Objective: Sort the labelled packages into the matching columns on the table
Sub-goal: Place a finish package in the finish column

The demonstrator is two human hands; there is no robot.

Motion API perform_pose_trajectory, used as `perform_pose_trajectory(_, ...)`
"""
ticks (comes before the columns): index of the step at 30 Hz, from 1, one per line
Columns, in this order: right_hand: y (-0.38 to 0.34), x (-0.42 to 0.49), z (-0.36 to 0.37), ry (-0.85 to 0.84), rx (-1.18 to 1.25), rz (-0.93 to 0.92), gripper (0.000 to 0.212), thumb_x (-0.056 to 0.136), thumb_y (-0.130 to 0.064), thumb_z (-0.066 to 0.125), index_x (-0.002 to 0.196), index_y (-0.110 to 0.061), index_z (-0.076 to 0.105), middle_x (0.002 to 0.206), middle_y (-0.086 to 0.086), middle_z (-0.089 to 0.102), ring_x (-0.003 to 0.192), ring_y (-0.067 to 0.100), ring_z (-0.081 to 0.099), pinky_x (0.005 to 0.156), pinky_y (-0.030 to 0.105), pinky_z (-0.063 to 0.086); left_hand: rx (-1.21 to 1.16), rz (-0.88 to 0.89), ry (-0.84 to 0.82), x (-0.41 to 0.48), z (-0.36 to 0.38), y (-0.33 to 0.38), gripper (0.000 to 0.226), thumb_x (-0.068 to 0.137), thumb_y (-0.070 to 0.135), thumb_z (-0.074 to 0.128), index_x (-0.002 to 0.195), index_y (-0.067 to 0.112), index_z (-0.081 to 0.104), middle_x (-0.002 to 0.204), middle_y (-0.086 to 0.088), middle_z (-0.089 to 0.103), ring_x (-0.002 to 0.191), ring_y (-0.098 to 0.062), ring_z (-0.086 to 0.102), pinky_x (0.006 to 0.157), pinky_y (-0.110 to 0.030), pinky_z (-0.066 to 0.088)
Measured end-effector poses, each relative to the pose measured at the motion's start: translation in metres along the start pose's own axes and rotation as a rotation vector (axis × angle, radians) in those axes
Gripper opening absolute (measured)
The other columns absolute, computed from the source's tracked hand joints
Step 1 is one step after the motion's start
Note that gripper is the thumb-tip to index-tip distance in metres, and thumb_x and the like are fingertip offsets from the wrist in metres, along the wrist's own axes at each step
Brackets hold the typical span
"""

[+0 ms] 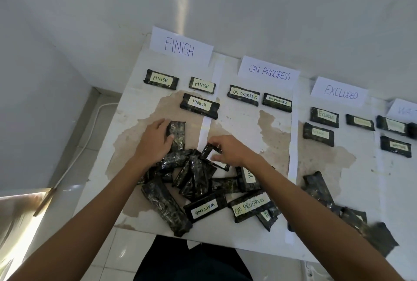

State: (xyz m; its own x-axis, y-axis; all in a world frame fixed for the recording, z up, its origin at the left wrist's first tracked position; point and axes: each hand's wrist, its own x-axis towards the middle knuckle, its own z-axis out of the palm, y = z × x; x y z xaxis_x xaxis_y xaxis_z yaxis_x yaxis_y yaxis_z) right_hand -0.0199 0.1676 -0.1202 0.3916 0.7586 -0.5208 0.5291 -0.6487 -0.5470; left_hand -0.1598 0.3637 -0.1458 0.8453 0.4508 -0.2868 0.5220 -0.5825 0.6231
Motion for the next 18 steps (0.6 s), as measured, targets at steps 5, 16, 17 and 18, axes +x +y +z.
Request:
perform_pose_trajectory(5, -0.015, -0.006, -0.02, 0.152, 0.14, 0.013, 0.016, 0.081, -0.017, 0.071, 0.093, -0.02, 0.061, 0.092, -0.003, 0.062, 0.075, 0.018, 0.061, 0.07, 0.029, 0.047, -0.015, 0.045, 0.025, -0.017, -0.005, 0.027, 0.055, 0.093, 0.021, 0.052, 0.143, 0.012, 0.032, 0.145, -0.012, 0.037, 0.133, -0.027, 0.03, 0.11, -0.04, 0.028)
perform_pose_trajectory(16, -0.071, 0.016, -0.01, 0.404, 0.72, 0.167, 0.022, 0.078, -0.011, 0.071, 0.097, -0.011, 0.058, 0.083, -0.002, 0.064, 0.073, 0.014, 0.064, 0.075, 0.038, 0.059, 0.221, 0.257, 0.158, -0.011, -0.013, 0.049, 0.062, 0.077, 0.042, 0.066, 0.13, 0.019, 0.046, 0.122, -0.001, 0.054, 0.106, -0.021, 0.051, 0.093, -0.036, 0.041)
perform_pose_trajectory(17, -0.076, 0.021, -0.008, 0.403, 0.734, 0.163, 0.021, 0.079, -0.012, 0.071, 0.096, -0.012, 0.058, 0.082, -0.004, 0.063, 0.073, 0.013, 0.064, 0.075, 0.036, 0.059, 0.233, 0.259, 0.164, -0.007, -0.017, 0.045, 0.061, 0.077, 0.037, 0.067, 0.131, 0.018, 0.046, 0.124, -0.002, 0.054, 0.106, -0.022, 0.051, 0.094, -0.036, 0.039)
perform_pose_trajectory(18, -0.08, 0.025, -0.007, 0.395, 0.74, 0.161, 0.022, 0.079, -0.013, 0.072, 0.097, -0.014, 0.058, 0.083, -0.005, 0.063, 0.076, 0.013, 0.064, 0.075, 0.034, 0.058, 0.249, 0.256, 0.167, -0.003, -0.021, 0.04, 0.06, 0.078, 0.032, 0.069, 0.131, 0.016, 0.046, 0.125, -0.003, 0.054, 0.107, -0.023, 0.052, 0.095, -0.037, 0.038)
